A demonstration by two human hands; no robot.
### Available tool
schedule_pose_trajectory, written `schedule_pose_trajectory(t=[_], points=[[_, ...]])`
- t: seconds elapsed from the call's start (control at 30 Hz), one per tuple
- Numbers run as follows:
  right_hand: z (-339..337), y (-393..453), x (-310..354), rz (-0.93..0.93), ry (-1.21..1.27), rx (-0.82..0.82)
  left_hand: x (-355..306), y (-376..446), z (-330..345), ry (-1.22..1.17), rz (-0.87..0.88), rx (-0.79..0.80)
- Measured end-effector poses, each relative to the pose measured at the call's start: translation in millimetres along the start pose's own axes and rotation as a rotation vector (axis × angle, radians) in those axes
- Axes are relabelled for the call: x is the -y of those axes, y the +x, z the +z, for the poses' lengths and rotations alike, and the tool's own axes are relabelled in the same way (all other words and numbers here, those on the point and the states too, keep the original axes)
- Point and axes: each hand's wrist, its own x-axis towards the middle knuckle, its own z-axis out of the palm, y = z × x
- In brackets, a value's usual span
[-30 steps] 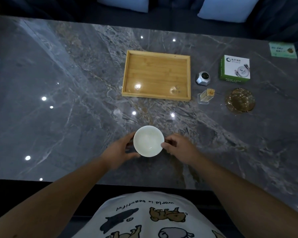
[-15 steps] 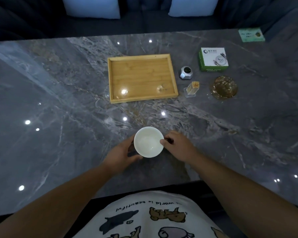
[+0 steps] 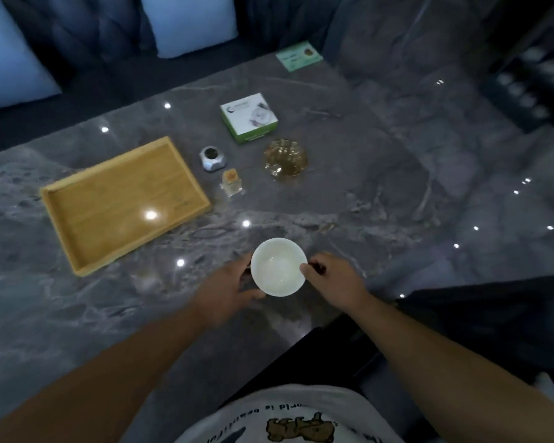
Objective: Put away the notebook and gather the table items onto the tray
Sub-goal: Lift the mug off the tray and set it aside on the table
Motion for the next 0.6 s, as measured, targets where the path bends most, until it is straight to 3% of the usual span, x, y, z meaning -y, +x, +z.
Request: schedule_pose_trajectory(t=[0.13, 0.5, 0.6], points=[[-52, 19, -46, 0.063, 0.093, -0.087, -42, 65, 30, 0.086, 0.064, 0.009], [-185, 95, -180, 0.099, 0.123, -0.090, -135, 211, 144, 0.142, 0.031, -0.130], [-216, 114, -207, 0.066, 0.089, -0.055, -160, 236, 173, 0.062, 0.020, -0.166]])
